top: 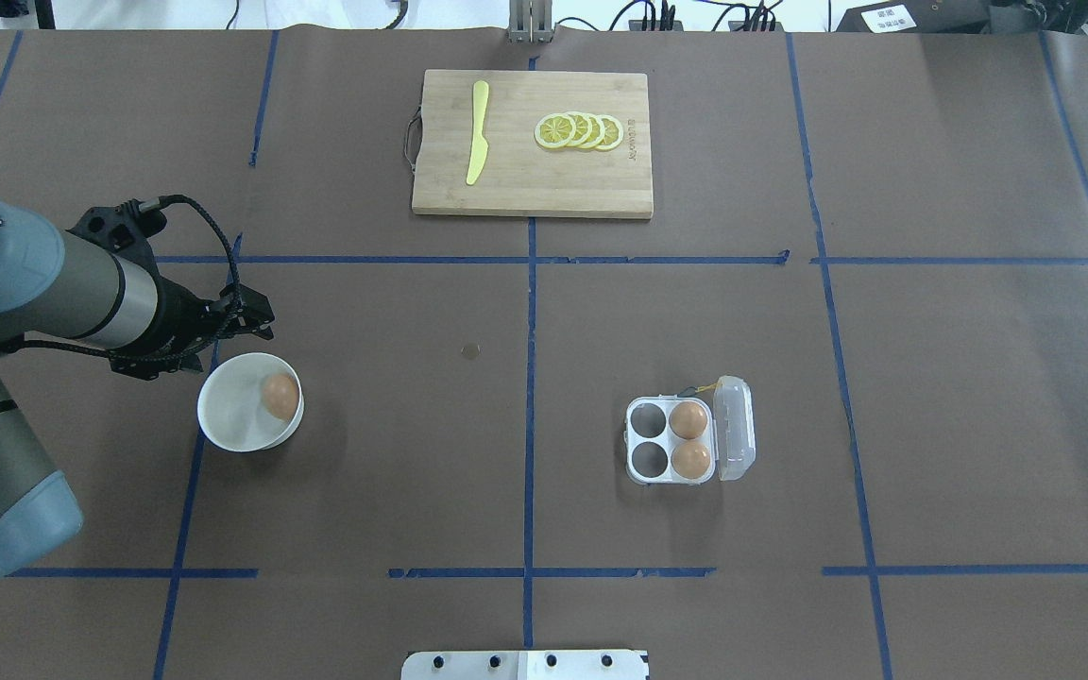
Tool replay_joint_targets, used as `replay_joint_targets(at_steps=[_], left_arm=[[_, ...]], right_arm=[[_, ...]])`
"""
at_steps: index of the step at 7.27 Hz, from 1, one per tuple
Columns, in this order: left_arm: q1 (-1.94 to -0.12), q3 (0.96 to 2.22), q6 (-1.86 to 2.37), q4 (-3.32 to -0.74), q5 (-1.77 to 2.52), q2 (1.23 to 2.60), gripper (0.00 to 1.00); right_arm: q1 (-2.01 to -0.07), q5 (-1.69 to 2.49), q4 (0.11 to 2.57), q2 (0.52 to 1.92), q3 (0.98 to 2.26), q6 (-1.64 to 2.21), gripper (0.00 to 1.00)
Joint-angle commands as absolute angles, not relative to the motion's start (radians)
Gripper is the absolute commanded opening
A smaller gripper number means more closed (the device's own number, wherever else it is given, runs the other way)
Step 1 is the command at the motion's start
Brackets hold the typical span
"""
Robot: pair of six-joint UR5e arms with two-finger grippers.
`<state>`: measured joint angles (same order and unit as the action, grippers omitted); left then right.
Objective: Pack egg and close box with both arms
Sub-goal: 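Move the left gripper over the brown egg in the white bowl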
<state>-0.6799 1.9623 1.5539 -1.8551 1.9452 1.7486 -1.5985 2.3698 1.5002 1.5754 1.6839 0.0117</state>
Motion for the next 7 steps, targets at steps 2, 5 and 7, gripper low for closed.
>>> replay_joint_targets(at_steps=[2,5,7], left_arm=[[-0.62,1.948,1.571,-1.855,1.936,1.749,0.89],[-0.597,1.927,1.571,-1.855,1.934,1.747,0.85],[-0.597,1.918,1.569,-1.855,1.934,1.747,0.81]], right_arm=[[-1.598,2.37,1.5,1.575,1.683,0.012,1.0],[-1.598,2.37,1.5,1.575,1.681,0.011,1.0],[-1.598,2.37,1.5,1.575,1.683,0.012,1.0]])
